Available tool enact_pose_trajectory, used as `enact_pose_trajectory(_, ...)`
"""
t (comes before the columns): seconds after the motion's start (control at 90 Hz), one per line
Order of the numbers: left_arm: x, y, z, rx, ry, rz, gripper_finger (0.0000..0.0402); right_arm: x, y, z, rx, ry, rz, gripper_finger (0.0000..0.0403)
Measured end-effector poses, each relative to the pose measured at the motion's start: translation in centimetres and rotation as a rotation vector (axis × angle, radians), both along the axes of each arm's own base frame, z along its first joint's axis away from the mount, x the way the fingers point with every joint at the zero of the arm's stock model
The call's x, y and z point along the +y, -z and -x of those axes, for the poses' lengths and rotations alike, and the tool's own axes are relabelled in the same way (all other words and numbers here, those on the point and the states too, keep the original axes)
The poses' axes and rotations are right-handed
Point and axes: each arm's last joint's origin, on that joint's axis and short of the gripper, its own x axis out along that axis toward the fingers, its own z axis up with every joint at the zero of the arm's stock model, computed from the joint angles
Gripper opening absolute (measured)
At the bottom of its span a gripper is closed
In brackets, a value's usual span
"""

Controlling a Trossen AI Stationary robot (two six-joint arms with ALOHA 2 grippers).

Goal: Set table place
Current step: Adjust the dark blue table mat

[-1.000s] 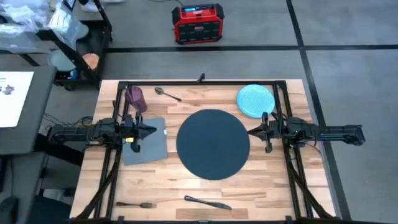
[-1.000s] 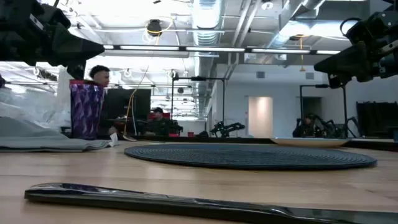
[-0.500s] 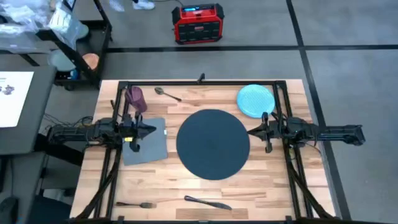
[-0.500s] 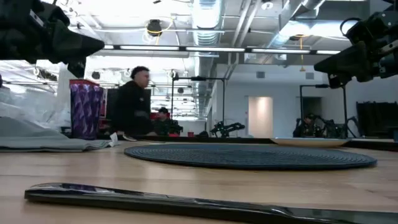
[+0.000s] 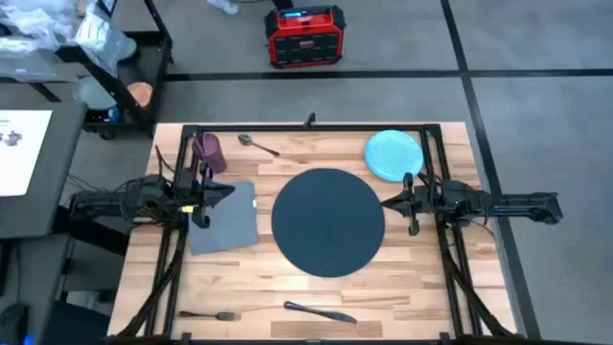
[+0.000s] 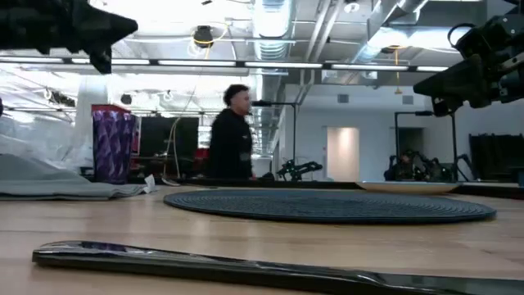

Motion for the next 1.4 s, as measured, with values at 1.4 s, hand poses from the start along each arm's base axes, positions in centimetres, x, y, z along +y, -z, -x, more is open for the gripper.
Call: enact_pose_trajectory(1.4, -0.4, -1.8, -15.2, 0.469, 0.152, -0.119, 0.0123, 0.0, -0.2, 0.0, -0.028, 0.004, -0.06, 0.0)
